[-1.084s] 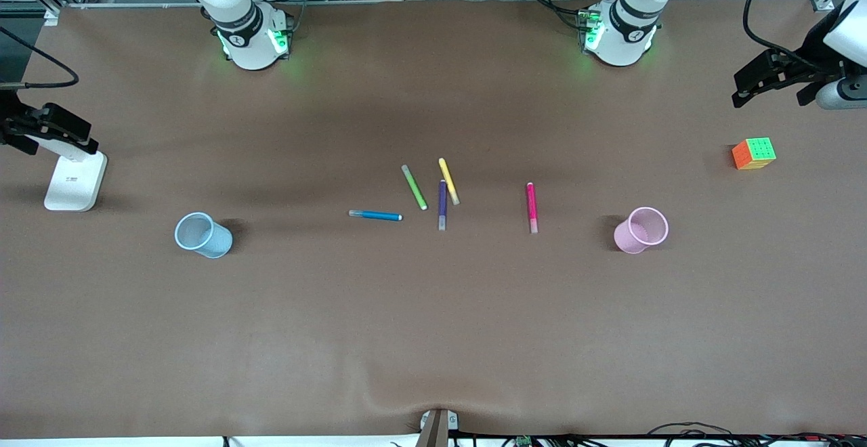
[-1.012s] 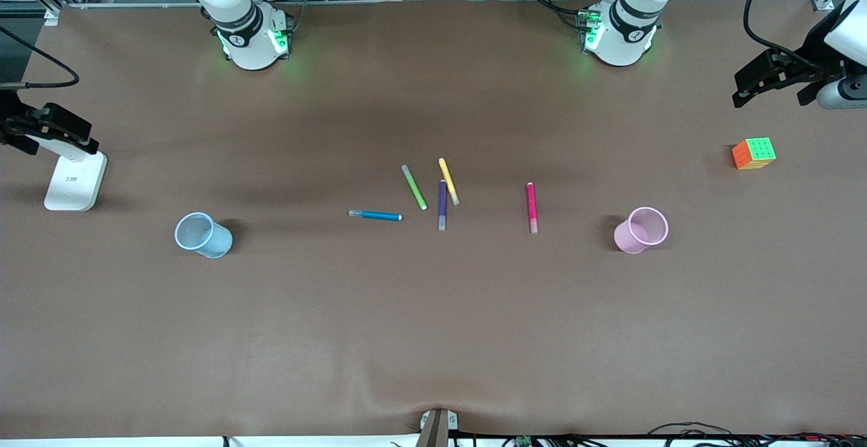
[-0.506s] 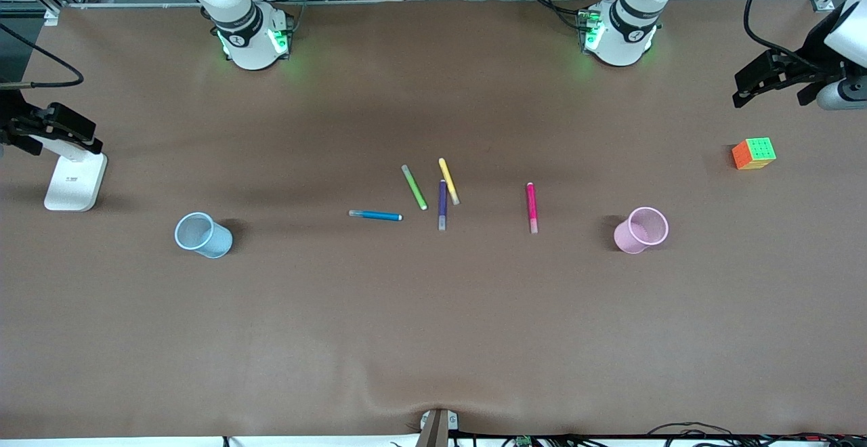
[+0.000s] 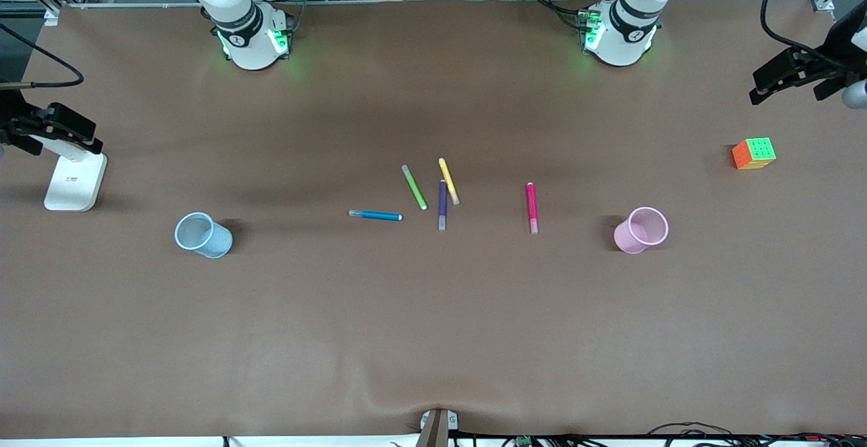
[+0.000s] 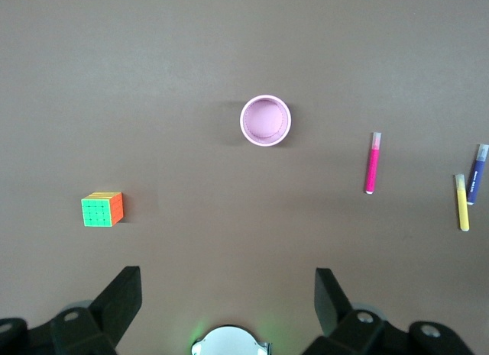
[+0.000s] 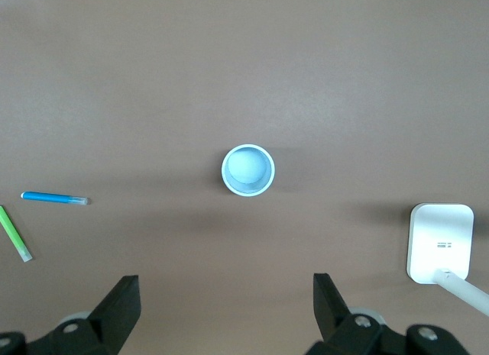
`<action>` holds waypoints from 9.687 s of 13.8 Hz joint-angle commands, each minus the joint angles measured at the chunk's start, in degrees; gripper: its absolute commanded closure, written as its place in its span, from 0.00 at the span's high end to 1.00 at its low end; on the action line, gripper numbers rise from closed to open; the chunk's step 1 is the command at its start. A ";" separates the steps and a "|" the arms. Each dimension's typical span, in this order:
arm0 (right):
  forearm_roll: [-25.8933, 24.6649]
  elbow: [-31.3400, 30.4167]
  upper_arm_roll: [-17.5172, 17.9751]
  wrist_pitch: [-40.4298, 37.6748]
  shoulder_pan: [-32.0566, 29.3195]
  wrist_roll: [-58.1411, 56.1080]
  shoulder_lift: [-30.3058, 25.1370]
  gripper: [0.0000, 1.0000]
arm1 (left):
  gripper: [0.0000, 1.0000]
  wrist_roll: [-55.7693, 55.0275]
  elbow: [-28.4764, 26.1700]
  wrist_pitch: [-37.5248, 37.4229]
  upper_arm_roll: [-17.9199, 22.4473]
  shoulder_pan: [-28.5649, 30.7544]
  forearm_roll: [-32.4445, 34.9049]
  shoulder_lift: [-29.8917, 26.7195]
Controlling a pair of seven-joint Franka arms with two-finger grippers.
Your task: Place pink and blue markers in matching cups
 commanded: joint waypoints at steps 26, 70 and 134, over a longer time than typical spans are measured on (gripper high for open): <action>-3.11 -11.76 23.51 27.79 5.50 -8.25 19.15 1.00 | 1.00 -10.72 -2.35 3.98 -9.20 -5.42 -2.63 22.82; -52.61 -18.00 38.43 48.06 0.17 14.43 39.21 0.00 | 0.83 -22.93 8.20 17.78 -9.12 -13.33 -9.04 55.35; -19.74 -1.21 8.23 8.56 -1.09 -27.25 30.43 0.83 | 0.00 -33.83 -33.20 64.87 -9.20 7.06 18.64 14.30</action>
